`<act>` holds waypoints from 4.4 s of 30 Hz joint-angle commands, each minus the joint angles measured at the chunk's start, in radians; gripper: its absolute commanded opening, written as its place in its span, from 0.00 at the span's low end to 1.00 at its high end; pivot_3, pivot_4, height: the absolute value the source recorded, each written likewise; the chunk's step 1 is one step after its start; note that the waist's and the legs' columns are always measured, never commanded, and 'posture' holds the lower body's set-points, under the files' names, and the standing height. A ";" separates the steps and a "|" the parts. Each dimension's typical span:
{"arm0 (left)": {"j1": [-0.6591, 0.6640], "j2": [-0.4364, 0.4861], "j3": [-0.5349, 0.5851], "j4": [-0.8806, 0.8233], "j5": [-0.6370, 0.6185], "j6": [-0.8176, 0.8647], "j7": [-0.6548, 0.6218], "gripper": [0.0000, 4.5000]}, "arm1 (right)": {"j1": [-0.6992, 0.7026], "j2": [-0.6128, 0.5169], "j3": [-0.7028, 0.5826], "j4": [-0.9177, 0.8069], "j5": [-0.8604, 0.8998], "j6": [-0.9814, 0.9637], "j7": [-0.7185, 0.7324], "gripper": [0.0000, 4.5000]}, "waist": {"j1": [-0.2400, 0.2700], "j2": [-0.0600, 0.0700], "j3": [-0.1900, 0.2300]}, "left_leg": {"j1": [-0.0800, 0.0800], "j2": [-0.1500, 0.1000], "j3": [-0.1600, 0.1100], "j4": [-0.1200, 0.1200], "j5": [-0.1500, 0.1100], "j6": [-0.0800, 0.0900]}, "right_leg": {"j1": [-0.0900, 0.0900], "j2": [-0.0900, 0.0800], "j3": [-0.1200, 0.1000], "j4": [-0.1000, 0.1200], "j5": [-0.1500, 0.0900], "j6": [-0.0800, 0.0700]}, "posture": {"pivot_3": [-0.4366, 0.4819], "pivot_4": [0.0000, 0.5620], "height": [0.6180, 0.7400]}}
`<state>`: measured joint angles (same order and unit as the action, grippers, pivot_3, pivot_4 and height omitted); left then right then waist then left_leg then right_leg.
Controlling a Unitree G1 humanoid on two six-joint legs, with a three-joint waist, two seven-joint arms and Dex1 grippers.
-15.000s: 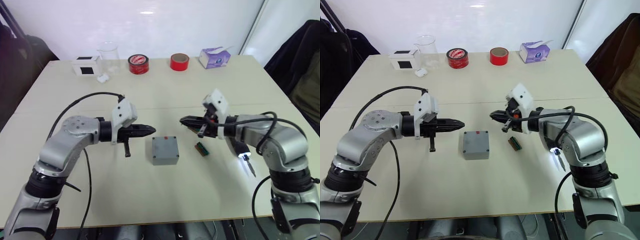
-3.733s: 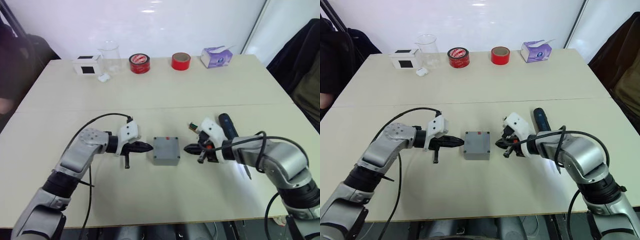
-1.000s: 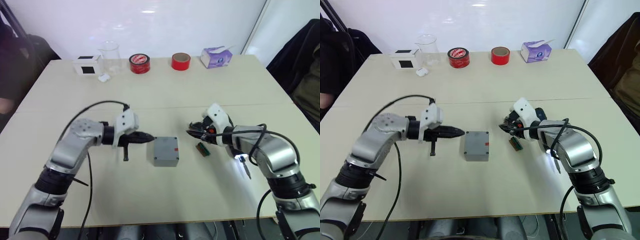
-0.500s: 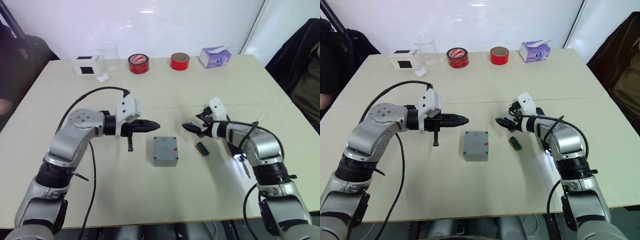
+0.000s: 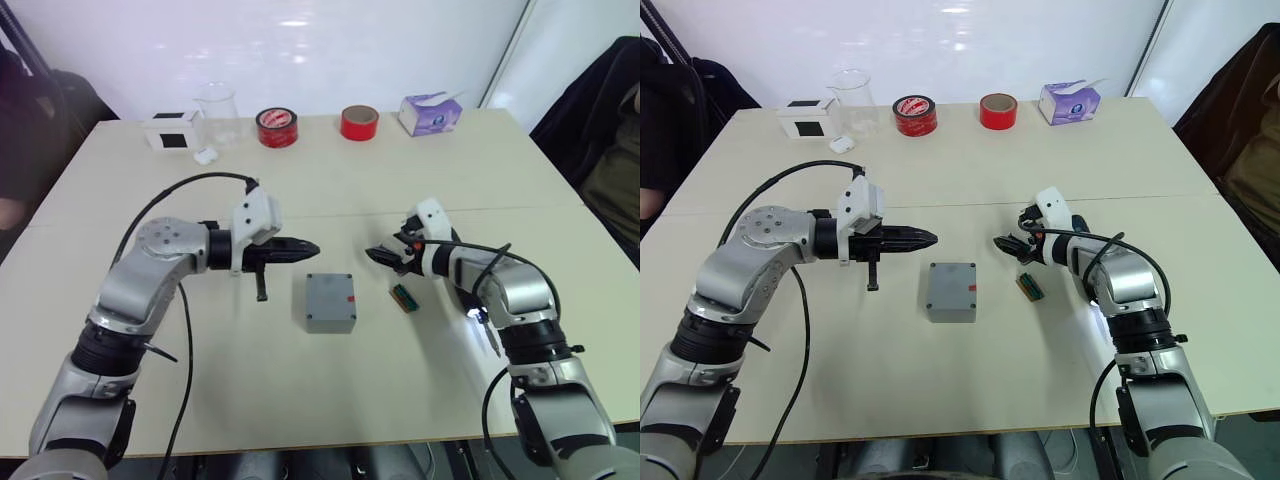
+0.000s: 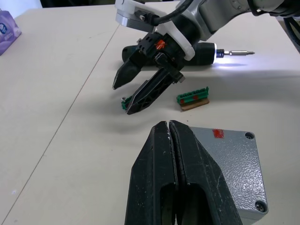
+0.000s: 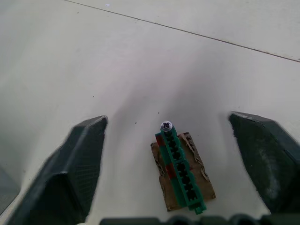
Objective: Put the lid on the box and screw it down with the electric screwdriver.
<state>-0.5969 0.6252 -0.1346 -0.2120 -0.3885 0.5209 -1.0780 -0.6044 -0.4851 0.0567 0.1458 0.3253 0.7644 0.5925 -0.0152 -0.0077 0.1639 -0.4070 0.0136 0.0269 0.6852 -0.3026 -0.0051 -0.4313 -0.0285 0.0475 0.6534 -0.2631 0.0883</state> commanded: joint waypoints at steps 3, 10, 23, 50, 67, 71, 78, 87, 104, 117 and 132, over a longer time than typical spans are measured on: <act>-0.008 0.008 0.013 -0.032 -0.012 0.001 0.004 0.00 | -0.033 0.008 -0.018 -0.008 -0.007 -0.021 0.006 0.42 | 0.001 0.000 0.000 | 0.000 0.000 0.000 0.000 0.000 0.000 | 0.000 0.000 0.000 0.000 0.000 0.000 | 0.48 0.27 1.00; -0.008 0.006 0.010 -0.035 -0.013 0.004 0.006 0.00 | -0.038 0.010 -0.015 -0.003 -0.017 -0.024 0.008 0.02 | 0.000 0.000 0.000 | 0.000 0.000 0.000 0.000 0.000 0.000 | 0.000 0.000 0.000 0.000 0.000 0.000 | 0.48 0.27 1.00; 0.002 0.018 0.013 -0.039 -0.016 0.013 0.005 0.00 | -0.069 -0.062 -0.079 -0.177 0.046 0.122 0.035 0.02 | 0.001 0.000 0.000 | 0.000 0.000 0.000 0.000 0.000 0.000 | 0.000 0.000 0.000 0.000 0.000 0.000 | 0.48 0.27 1.00; 0.046 0.051 0.014 -0.039 -0.017 0.001 -0.004 0.00 | 0.046 -0.080 0.025 -0.591 0.252 0.404 0.037 0.02 | 0.001 0.000 0.000 | 0.000 0.000 -0.001 0.000 0.000 0.000 | 0.000 0.000 0.000 0.000 0.000 0.000 | 0.48 0.27 1.00; 0.050 0.040 0.009 -0.044 -0.016 0.002 0.004 0.00 | 0.018 -0.090 0.035 -0.560 0.249 0.374 0.035 0.02 | 0.001 0.000 0.000 | 0.000 0.000 -0.001 0.000 0.000 0.000 | 0.000 0.000 0.000 0.000 0.000 0.000 | 0.48 0.27 1.00; 0.050 0.040 0.008 -0.044 -0.015 0.001 0.006 0.00 | 0.020 -0.093 0.039 -0.559 0.248 0.372 0.036 0.02 | 0.001 0.000 0.000 | 0.000 0.000 -0.001 0.000 0.000 0.000 | 0.000 0.000 0.000 0.000 0.000 0.000 | 0.48 0.27 1.00; 0.051 0.040 0.008 -0.045 -0.015 -0.001 0.007 0.00 | 0.045 -0.089 0.057 -0.546 0.232 0.352 0.034 0.02 | 0.001 0.000 0.000 | 0.000 0.000 -0.001 0.000 0.000 0.000 | 0.000 0.000 0.000 0.000 0.000 0.000 | 0.48 0.27 1.00; 0.051 0.040 0.007 -0.047 -0.013 -0.002 0.012 0.00 | 0.058 -0.089 0.070 -0.520 0.218 0.320 0.038 0.02 | 0.001 0.000 0.000 | 0.000 0.000 -0.001 0.000 0.000 0.000 | 0.000 0.000 0.000 0.000 0.000 0.000 | 0.48 0.27 1.00; 0.047 0.038 0.005 -0.053 -0.015 0.004 0.015 0.00 | 0.023 -0.067 0.043 -0.543 0.262 0.350 0.025 0.02 | 0.001 0.000 0.000 | 0.000 0.000 -0.001 0.000 0.000 0.000 | 0.000 0.000 0.000 0.000 0.000 0.000 | 0.48 0.27 1.00; 0.042 0.036 0.001 -0.050 -0.015 0.002 0.015 0.00 | 0.080 -0.099 0.062 -0.519 0.229 0.316 0.035 0.02 | 0.002 0.000 0.000 | 0.000 0.000 -0.001 0.000 0.000 0.000 | 0.000 0.000 0.000 0.000 0.000 0.000 | 0.48 0.27 1.00; 0.048 0.034 0.000 -0.068 -0.036 0.008 -0.011 0.00 | 0.129 -0.106 0.057 -0.526 0.221 0.295 0.040 0.13 | 0.001 0.000 0.000 | 0.000 0.000 -0.001 0.000 0.000 0.000 | 0.000 0.000 0.000 0.000 0.000 0.000 | 0.48 0.27 1.00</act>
<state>-0.5440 0.6552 -0.1434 -0.2409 -0.4047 0.5347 -1.0770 -0.4878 -0.5770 0.1288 -0.3656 0.5423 1.0604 0.6252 -0.0137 -0.0077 0.1639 -0.4069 0.0134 0.0262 0.6853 -0.3025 -0.0051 -0.4312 -0.0286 0.0472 0.6538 -0.2631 0.0883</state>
